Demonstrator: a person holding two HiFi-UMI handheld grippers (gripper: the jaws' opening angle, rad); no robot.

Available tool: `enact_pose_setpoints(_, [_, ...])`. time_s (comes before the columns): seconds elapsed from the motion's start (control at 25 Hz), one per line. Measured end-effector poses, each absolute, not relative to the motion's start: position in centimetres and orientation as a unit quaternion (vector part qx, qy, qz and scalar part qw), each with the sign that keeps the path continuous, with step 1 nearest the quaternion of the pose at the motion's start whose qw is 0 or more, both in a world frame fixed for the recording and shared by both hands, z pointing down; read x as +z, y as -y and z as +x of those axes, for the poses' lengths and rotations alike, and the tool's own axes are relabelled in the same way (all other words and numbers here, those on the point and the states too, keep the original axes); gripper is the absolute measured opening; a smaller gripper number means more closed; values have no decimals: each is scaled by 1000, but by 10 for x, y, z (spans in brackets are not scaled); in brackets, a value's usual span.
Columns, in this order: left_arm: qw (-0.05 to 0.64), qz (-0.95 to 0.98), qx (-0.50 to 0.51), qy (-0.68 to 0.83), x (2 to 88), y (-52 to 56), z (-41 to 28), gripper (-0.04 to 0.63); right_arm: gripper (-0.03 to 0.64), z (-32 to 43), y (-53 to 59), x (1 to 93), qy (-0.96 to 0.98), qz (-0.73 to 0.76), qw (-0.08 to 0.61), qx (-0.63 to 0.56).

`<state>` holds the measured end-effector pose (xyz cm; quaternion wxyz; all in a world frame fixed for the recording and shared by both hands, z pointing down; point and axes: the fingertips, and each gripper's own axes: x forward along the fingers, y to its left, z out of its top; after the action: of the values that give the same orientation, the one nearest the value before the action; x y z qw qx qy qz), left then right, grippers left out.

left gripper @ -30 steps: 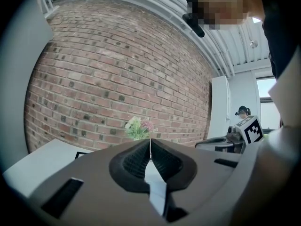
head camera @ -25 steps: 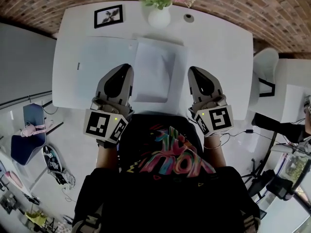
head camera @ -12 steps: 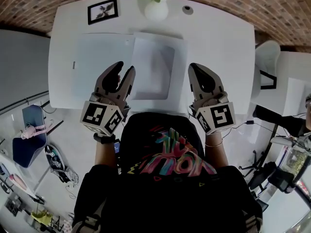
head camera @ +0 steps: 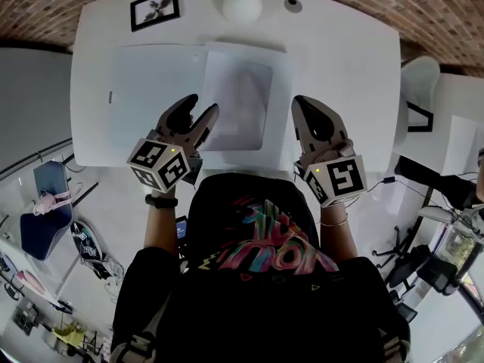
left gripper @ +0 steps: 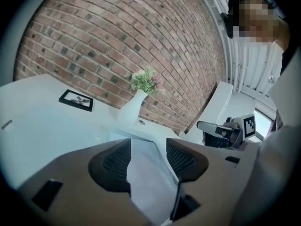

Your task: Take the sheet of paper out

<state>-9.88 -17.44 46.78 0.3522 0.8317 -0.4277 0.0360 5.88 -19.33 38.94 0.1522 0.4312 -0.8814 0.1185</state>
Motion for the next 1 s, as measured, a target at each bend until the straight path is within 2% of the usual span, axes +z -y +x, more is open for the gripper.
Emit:
enact_pose_setpoints(0.48, [416, 808, 73, 411, 536, 181, -111, 245, 18, 65, 189, 412, 872, 438, 168, 141])
enact_pose_setpoints(1.0, [466, 783, 167, 375, 598, 171, -108, 245, 18, 61, 197, 413, 866, 447, 172, 144])
